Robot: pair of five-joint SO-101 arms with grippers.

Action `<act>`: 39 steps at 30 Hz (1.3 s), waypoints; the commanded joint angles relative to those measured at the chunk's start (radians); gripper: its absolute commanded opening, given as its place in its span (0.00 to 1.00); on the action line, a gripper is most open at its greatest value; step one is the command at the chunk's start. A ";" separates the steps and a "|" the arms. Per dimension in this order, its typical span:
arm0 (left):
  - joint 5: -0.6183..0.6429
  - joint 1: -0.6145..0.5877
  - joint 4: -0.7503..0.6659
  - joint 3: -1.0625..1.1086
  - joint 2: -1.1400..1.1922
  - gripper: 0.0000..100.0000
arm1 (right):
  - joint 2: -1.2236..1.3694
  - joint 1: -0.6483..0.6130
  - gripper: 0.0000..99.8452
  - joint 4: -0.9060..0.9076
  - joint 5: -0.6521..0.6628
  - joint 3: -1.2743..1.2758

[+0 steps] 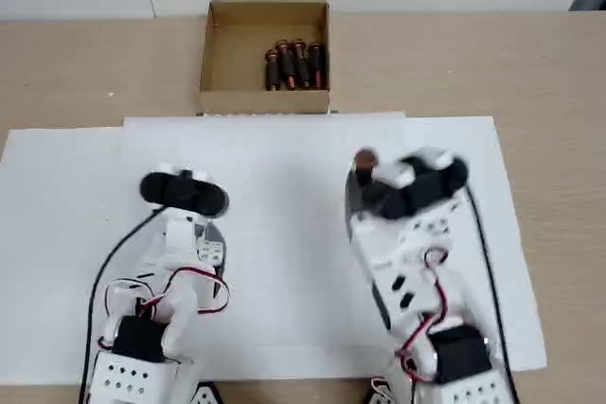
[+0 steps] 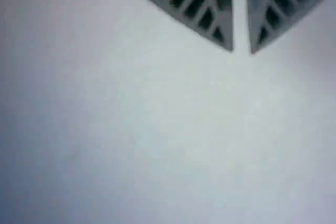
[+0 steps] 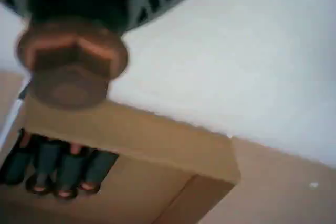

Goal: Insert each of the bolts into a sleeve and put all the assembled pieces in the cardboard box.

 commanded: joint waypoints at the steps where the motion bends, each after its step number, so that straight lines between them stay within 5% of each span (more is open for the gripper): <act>1: -0.028 -0.006 0.008 0.021 -0.009 0.01 | 0.326 0.021 0.00 -0.088 -0.018 -0.253; 6: -0.028 -0.006 0.006 0.038 -0.009 0.01 | 0.753 0.022 0.00 -0.130 0.008 -0.542; 16: -0.032 -0.005 0.006 0.038 -0.009 0.01 | 1.471 0.024 0.00 -0.340 0.327 -1.069; 22: -0.032 -0.005 0.006 0.038 -0.009 0.01 | 1.839 0.022 0.00 -0.366 0.407 -1.424; 39: -0.032 -0.005 0.006 0.039 -0.009 0.01 | 2.381 -0.051 0.01 -0.367 0.684 -2.001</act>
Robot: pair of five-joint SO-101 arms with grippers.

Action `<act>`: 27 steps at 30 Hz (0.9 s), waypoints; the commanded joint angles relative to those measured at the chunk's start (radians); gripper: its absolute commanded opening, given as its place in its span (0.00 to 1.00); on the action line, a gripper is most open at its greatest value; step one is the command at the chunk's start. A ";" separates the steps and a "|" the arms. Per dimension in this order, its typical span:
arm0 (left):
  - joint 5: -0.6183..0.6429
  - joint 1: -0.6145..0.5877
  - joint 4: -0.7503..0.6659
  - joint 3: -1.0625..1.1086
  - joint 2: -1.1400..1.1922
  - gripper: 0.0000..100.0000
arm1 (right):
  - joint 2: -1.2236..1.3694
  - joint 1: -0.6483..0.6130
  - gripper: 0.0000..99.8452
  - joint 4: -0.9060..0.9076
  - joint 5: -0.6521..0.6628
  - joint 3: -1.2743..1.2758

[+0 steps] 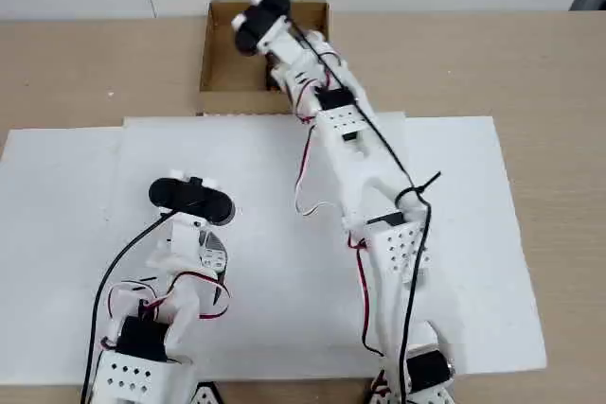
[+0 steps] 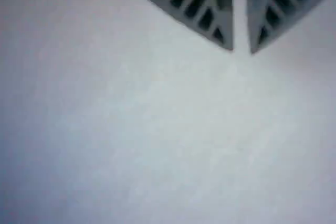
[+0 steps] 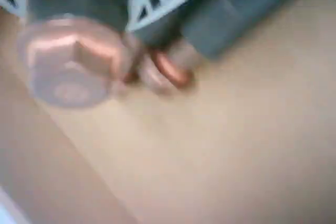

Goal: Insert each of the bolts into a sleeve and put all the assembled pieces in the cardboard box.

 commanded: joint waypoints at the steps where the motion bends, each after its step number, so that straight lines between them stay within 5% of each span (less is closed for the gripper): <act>1: -0.005 -0.005 0.000 -0.004 -0.009 0.01 | 0.005 -0.024 0.01 -0.035 0.066 -0.112; 9: -0.005 -0.005 0.000 -0.004 -0.009 0.01 | 0.036 -0.035 0.22 -0.028 0.114 -0.137; 20: -0.005 -0.005 0.000 -0.004 -0.009 0.01 | 0.022 -0.016 0.22 -0.024 0.107 -0.147; 23: -0.005 -0.005 0.000 -0.004 -0.009 0.01 | -0.013 0.004 0.18 0.036 0.107 -0.161; 27: -0.005 -0.005 0.000 -0.004 -0.009 0.01 | -0.087 0.019 0.00 0.168 0.107 -0.166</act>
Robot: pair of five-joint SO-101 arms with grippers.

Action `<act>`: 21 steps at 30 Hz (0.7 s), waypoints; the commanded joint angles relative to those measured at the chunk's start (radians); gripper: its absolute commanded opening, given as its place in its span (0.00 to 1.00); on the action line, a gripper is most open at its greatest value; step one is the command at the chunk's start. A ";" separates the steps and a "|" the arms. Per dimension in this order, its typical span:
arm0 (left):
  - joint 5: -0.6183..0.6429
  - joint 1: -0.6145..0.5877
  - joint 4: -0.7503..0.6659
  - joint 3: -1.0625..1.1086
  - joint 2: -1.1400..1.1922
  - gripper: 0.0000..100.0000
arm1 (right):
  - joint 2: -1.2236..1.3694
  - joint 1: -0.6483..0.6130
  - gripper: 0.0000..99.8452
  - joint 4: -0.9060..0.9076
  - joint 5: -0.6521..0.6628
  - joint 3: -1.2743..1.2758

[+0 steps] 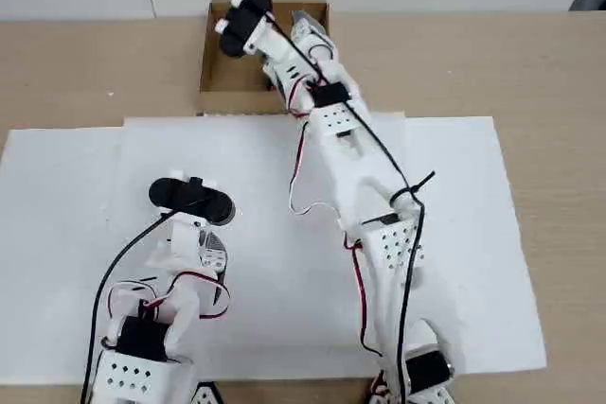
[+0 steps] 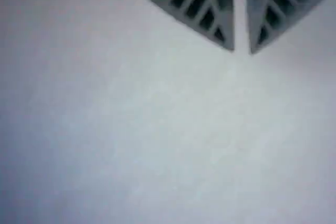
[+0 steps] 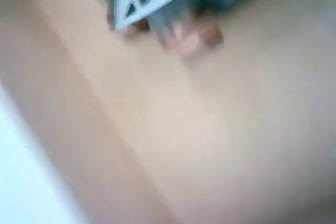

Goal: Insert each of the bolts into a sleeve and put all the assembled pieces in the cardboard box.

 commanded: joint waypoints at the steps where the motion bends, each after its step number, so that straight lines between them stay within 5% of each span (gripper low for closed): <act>1: -0.003 -0.005 0.000 -0.004 -0.009 0.01 | -0.140 0.025 0.01 0.114 0.003 -0.051; 21: 0.000 -0.006 0.003 -0.004 -0.009 0.01 | -0.792 0.079 0.00 0.960 -0.364 -0.051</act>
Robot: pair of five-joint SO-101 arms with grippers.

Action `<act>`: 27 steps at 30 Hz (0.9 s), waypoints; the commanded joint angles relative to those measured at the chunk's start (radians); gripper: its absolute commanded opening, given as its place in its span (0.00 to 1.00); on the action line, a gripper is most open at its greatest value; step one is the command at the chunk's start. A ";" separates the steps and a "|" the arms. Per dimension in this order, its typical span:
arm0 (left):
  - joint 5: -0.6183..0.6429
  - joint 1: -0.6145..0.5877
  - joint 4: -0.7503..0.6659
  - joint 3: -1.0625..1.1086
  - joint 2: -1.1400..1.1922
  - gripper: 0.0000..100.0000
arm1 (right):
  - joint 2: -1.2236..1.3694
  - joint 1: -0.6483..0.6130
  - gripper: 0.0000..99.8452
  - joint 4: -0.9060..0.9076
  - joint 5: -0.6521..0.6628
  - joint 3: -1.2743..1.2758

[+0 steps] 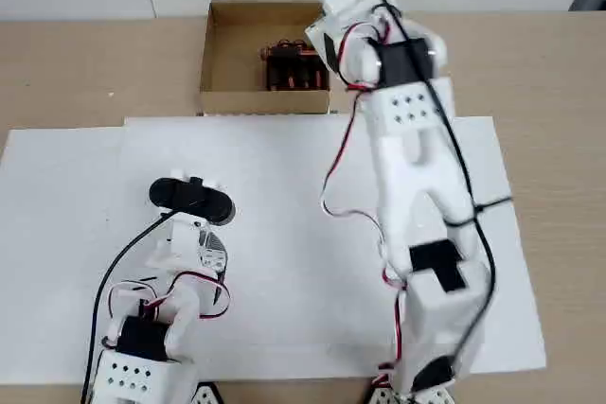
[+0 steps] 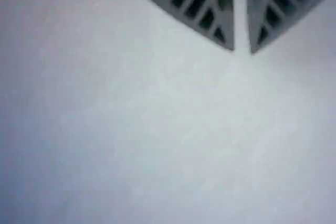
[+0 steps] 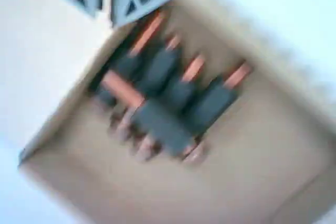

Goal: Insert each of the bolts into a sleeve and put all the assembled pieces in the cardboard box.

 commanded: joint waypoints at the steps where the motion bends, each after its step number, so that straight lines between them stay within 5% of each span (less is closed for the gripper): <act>1: 0.000 -0.006 0.003 -0.004 -0.009 0.01 | -0.174 0.013 0.00 0.179 -0.071 -0.051; 11: -0.003 -0.006 0.002 -0.004 -0.009 0.01 | -0.481 0.085 0.00 0.421 -0.169 0.021; 18: -0.003 -0.006 0.002 -0.004 -0.009 0.01 | -0.835 0.142 0.00 0.418 -0.175 0.433; 27: -0.003 -0.006 0.002 -0.004 -0.009 0.01 | -1.227 0.229 0.00 0.340 -0.339 1.037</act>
